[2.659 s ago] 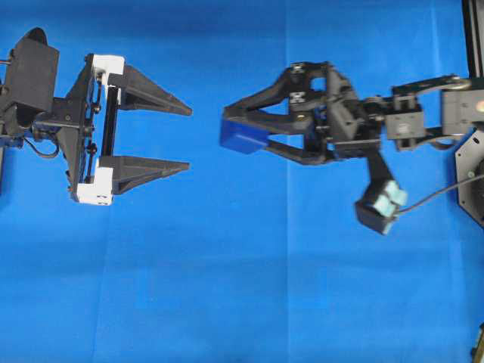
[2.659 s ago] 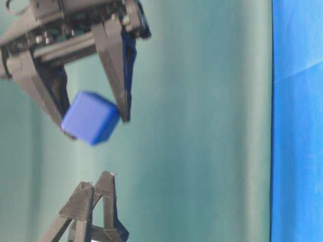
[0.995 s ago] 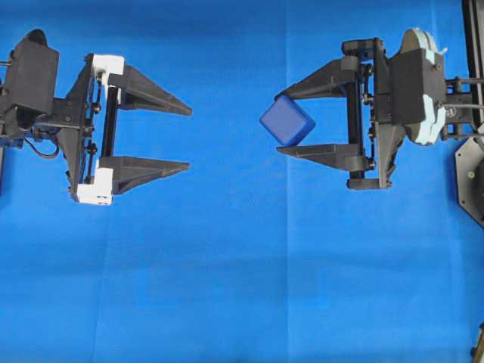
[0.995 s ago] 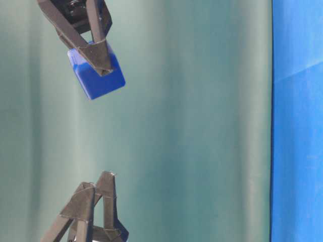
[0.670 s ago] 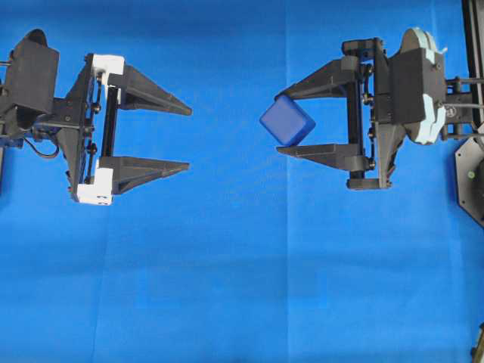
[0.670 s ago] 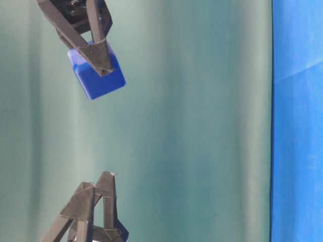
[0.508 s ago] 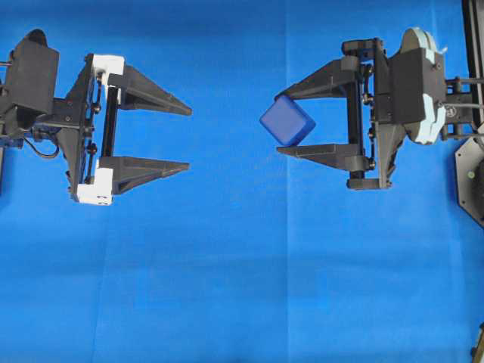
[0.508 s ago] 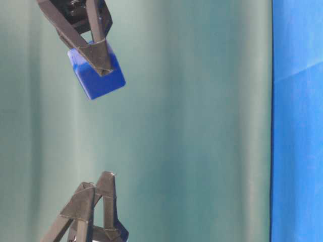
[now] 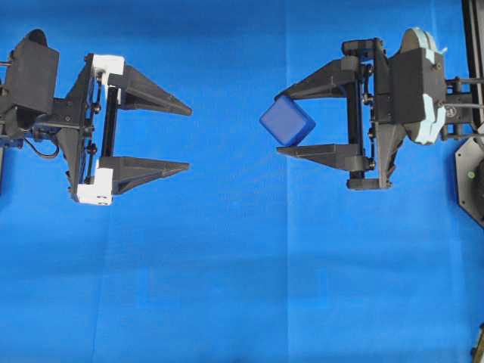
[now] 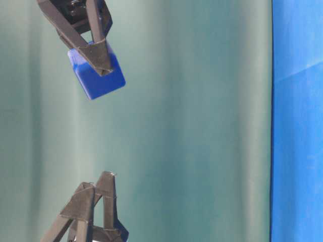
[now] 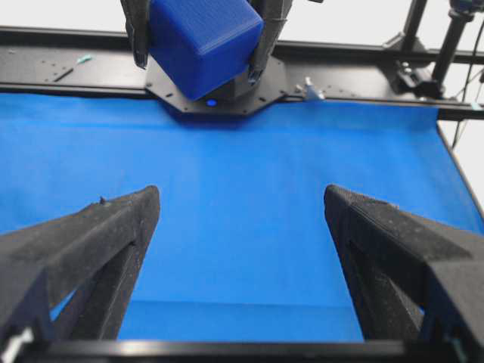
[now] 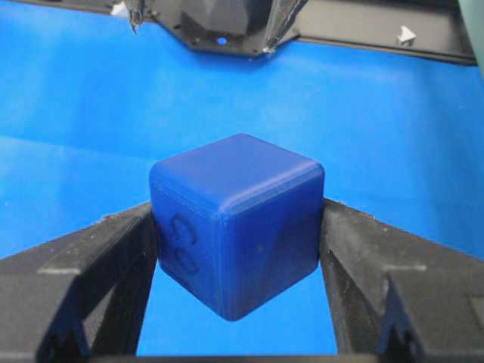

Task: Handover the blue block to the right arm after grasping it with the left arm, then place it in the designated position.
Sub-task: 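Pull the cube away to the right with the right gripper, then lower the held cube toward the table center with the right gripper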

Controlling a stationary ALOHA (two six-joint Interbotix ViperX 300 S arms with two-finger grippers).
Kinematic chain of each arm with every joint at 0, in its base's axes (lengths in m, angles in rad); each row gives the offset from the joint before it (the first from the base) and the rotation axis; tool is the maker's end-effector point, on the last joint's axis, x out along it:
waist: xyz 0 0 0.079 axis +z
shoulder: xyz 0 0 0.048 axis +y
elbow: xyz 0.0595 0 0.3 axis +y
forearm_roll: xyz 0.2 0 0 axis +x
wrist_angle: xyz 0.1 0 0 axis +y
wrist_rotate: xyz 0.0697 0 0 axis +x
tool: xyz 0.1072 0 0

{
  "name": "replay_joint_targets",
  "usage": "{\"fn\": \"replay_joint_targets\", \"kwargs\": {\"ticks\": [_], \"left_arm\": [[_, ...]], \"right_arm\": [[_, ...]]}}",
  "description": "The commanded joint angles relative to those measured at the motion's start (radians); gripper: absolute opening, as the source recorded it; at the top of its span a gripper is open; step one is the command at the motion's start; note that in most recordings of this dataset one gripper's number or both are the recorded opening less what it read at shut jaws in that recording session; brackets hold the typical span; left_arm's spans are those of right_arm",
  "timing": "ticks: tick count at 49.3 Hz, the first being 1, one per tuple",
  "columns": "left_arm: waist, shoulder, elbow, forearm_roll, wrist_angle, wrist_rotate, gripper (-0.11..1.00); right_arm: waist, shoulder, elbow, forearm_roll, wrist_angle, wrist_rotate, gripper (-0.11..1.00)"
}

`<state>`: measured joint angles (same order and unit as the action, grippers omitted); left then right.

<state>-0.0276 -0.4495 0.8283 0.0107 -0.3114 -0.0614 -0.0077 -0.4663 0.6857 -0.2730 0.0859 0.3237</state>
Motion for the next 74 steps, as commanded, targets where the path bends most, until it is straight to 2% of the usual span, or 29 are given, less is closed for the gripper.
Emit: {"fn": "replay_joint_targets", "kwargs": {"ticks": [1,39,62,74], "left_arm": [[0.002,-0.014,-0.023,0.003,-0.005,0.0,0.93],[0.002,-0.014,-0.023,0.003,-0.005,0.0,0.93],[0.002,-0.014,-0.025,0.003,-0.005,0.0,0.93],[0.002,-0.014,-0.025,0.003,-0.005,0.0,0.93]], "right_arm": [[0.003,-0.012,-0.011,0.003,-0.002,0.002,0.55],[0.003,-0.012,-0.009,0.003,0.011,0.005,0.55],[0.061,-0.012,-0.008,0.018,0.287,0.02,0.55],[0.066,-0.023,-0.003,0.031,0.333,0.02,0.55]]}}
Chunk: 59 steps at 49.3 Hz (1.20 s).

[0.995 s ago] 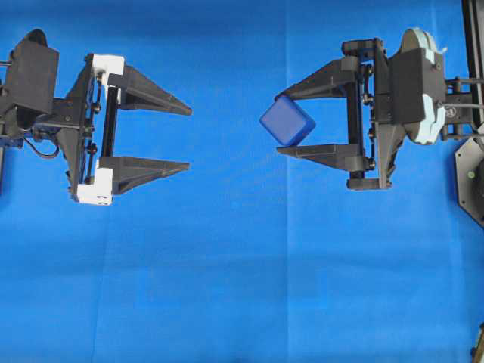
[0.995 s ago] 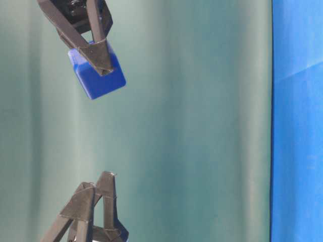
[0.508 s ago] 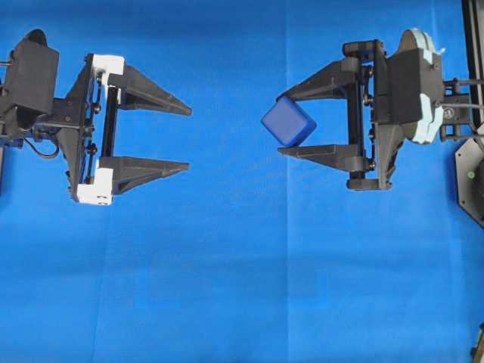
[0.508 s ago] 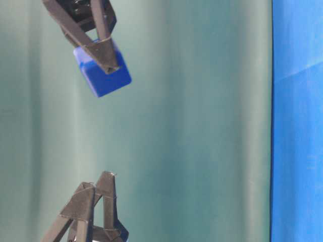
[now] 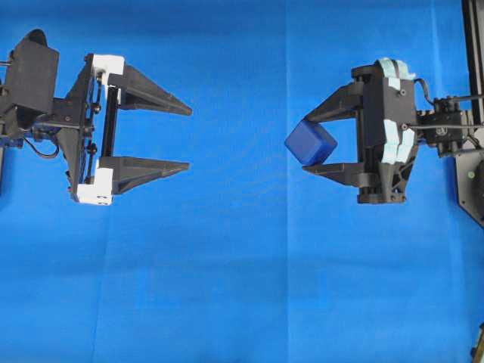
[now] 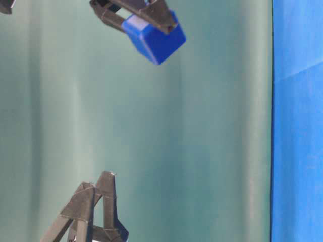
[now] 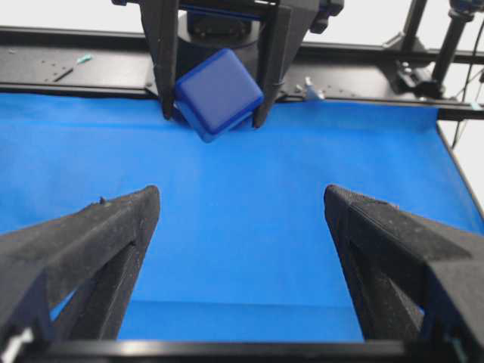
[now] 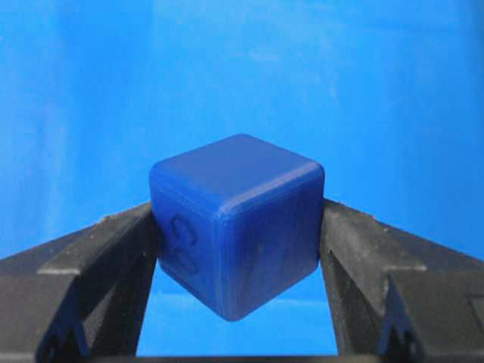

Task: Handover the blue block to the right arm after grasping it with the left arm, then place it in the designated position.
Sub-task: 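Lower the held cube toward the table center with the right gripper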

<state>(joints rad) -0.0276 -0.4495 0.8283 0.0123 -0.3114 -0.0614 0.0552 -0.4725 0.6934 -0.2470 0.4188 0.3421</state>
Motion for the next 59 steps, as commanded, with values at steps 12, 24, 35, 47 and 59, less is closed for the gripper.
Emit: {"fn": "replay_joint_targets", "kwargs": {"ticks": [12,24,35,47,59], "left_arm": [[0.002,-0.014,-0.025,0.002,-0.005,0.0,0.93],[0.002,-0.014,-0.025,0.002,-0.005,0.0,0.93],[0.002,-0.014,-0.025,0.002,-0.005,0.0,0.93],[0.002,-0.014,-0.025,0.002,-0.003,0.0,0.93],[0.002,-0.014,-0.025,0.002,-0.005,-0.002,0.93]], "right_arm": [[0.003,-0.02,-0.009,0.005,-0.021,0.002,0.55],[0.002,-0.02,-0.009,0.005,-0.02,0.002,0.55],[0.002,-0.02,-0.009,0.003,-0.023,0.0,0.55],[0.002,-0.02,-0.009,-0.002,-0.025,-0.002,0.55],[0.002,-0.02,-0.009,-0.003,-0.025,-0.002,0.55]]}}
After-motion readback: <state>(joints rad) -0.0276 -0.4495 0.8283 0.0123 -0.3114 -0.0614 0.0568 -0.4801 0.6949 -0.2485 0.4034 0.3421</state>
